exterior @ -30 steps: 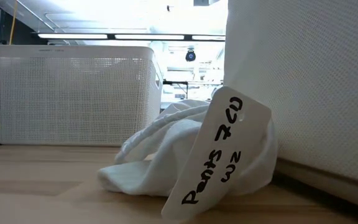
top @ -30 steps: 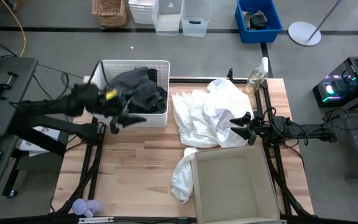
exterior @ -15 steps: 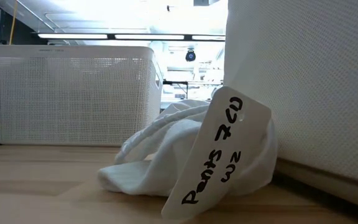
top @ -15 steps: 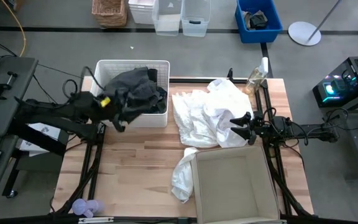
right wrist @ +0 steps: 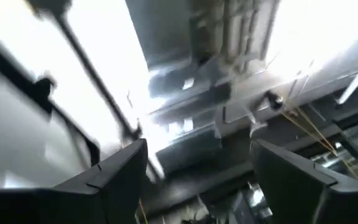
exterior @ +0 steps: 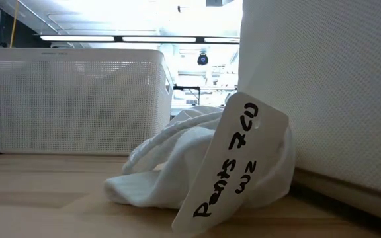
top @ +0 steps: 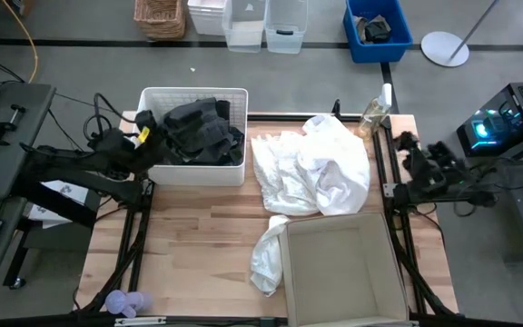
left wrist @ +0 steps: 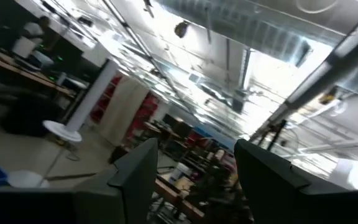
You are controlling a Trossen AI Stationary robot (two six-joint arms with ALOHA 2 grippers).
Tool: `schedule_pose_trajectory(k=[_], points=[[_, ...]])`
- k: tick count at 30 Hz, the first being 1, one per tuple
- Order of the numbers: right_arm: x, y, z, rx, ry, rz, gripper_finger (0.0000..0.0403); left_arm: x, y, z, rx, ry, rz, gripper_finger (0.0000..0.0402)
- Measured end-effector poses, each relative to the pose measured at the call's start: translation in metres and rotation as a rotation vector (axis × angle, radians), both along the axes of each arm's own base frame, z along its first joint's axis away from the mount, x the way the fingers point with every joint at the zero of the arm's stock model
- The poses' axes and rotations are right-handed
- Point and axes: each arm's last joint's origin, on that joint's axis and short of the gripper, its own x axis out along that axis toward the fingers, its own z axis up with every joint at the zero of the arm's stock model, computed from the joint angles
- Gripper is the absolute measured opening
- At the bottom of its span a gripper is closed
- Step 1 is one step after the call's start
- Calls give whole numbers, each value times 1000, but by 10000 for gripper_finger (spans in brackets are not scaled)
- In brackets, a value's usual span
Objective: Sort clothes
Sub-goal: Put the white shirt into the bottom white laundry organizer
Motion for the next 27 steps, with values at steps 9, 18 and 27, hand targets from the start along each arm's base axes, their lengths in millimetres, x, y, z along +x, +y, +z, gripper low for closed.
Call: schedule_pose_trajectory(k=[9, 18, 27], points=[[36, -11, 67, 238, 812, -409, 279, 0, 0, 0, 30, 17, 28, 201], [82, -8, 94, -1, 1178, -467, 279, 0, 0, 0, 99, 63, 46, 201], [108, -6, 71, 287, 1646, -453, 279, -4, 0, 2, 167, 83, 49, 201]])
